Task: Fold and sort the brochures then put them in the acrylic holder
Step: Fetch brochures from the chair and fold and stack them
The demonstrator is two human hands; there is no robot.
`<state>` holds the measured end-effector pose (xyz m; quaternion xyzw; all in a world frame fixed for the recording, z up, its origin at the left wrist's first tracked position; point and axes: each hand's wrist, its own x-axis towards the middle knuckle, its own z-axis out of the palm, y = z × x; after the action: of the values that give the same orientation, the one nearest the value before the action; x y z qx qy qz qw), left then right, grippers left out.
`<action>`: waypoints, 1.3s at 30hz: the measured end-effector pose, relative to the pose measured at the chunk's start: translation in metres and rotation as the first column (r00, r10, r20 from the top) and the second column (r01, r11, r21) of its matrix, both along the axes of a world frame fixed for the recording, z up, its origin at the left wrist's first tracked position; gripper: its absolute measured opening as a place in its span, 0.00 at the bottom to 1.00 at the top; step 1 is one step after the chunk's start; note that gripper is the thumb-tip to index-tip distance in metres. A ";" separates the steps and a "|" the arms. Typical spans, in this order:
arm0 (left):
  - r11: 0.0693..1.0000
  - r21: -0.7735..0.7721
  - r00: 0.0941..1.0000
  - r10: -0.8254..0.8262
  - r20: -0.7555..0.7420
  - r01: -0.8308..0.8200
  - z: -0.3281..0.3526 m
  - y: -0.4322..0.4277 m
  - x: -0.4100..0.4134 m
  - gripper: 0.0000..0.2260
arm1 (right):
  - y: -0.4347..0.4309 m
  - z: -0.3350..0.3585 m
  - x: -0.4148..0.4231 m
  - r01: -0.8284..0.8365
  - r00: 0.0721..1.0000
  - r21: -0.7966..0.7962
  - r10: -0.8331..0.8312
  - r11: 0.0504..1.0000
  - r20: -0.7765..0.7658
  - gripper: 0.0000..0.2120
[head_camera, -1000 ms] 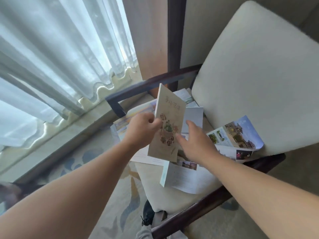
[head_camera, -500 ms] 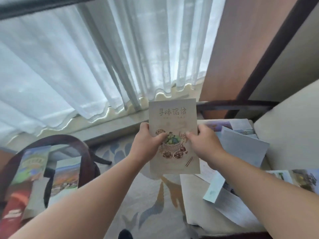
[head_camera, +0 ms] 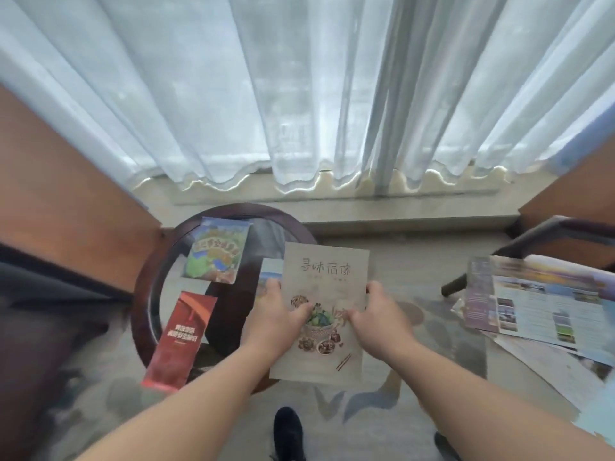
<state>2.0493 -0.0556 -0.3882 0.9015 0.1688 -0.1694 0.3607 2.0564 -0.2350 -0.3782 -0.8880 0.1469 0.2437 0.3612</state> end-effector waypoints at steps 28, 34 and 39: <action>0.842 0.497 0.956 -0.282 0.080 0.207 -0.192 0.082 0.067 0.31 | 0.108 -0.177 0.093 -0.650 0.732 -0.417 0.671 0.635 -0.119 0.51; 0.796 0.509 0.939 -0.335 -0.079 0.327 -0.225 0.044 0.093 0.35 | 0.107 -0.183 0.099 -0.668 0.715 -0.400 0.690 0.627 -0.112 0.46; 0.760 0.486 0.877 -0.479 -0.028 0.431 -0.231 0.051 0.051 0.34 | 0.099 -0.185 0.094 -0.664 0.723 -0.436 0.670 0.607 -0.168 0.49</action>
<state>2.0998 -0.0049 -0.6194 0.9829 -0.0367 -0.1606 0.0824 2.1509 -0.1357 -0.5635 -0.9392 -0.1422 0.3120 0.0201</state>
